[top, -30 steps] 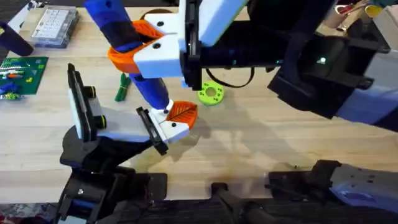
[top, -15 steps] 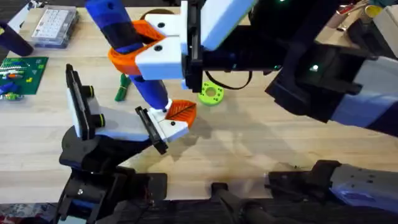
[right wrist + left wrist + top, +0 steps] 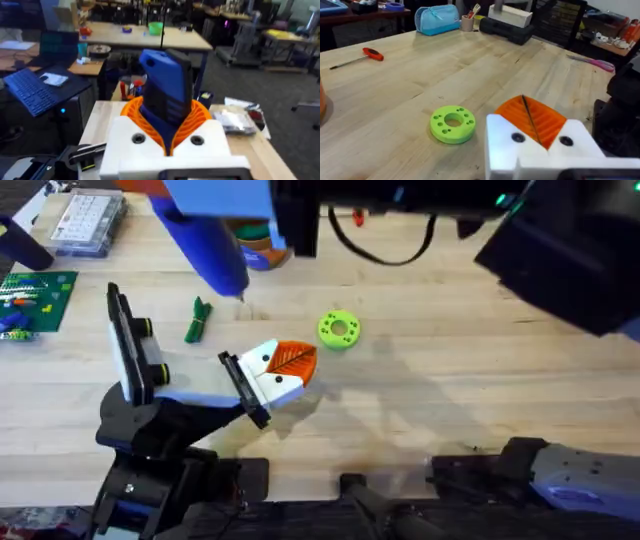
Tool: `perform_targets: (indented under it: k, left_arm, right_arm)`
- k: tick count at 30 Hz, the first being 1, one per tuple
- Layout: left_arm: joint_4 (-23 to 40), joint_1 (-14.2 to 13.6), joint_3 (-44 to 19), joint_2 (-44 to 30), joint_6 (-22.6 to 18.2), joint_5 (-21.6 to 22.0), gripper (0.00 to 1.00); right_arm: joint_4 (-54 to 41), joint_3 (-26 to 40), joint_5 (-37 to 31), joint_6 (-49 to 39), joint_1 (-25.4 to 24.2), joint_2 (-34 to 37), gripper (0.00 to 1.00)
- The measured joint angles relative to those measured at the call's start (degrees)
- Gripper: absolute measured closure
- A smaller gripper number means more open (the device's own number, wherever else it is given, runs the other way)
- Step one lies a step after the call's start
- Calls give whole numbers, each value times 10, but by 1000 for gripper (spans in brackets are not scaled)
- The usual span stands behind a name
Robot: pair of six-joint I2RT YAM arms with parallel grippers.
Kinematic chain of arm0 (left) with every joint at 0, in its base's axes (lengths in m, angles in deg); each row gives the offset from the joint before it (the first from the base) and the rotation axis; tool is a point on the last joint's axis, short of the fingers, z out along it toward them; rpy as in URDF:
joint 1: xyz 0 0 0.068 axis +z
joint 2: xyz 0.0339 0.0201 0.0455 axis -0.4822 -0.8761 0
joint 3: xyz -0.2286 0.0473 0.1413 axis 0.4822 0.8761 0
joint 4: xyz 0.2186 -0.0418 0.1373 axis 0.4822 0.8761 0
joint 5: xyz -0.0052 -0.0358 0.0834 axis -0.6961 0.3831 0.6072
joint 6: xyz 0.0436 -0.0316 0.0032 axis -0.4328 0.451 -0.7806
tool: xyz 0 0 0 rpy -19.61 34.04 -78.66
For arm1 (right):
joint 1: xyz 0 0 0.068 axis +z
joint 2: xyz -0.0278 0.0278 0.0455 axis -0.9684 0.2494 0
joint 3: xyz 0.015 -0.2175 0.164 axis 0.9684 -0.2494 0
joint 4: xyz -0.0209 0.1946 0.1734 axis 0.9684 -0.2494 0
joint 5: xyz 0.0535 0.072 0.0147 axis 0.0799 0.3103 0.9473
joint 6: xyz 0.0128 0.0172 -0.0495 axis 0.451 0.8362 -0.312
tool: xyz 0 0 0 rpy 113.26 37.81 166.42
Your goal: Pick up the gripper from the table and insert it into the empty holder that is missing its gripper. Then pick up a screw, insert it into the mounting hole, and use the screwdriver to tighten it. Finally, clean up the table by picking up the vegetable and placing it into the bucket.
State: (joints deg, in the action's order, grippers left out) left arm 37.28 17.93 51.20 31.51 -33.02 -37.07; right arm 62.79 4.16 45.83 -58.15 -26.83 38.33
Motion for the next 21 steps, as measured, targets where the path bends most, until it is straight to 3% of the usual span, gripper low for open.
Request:
perform_targets:
  k: [21]
  left_arm:
    - [0,0,0,0,0,0,985]
  right_arm:
    - [-107,10,-21,-101,-38,1,975]
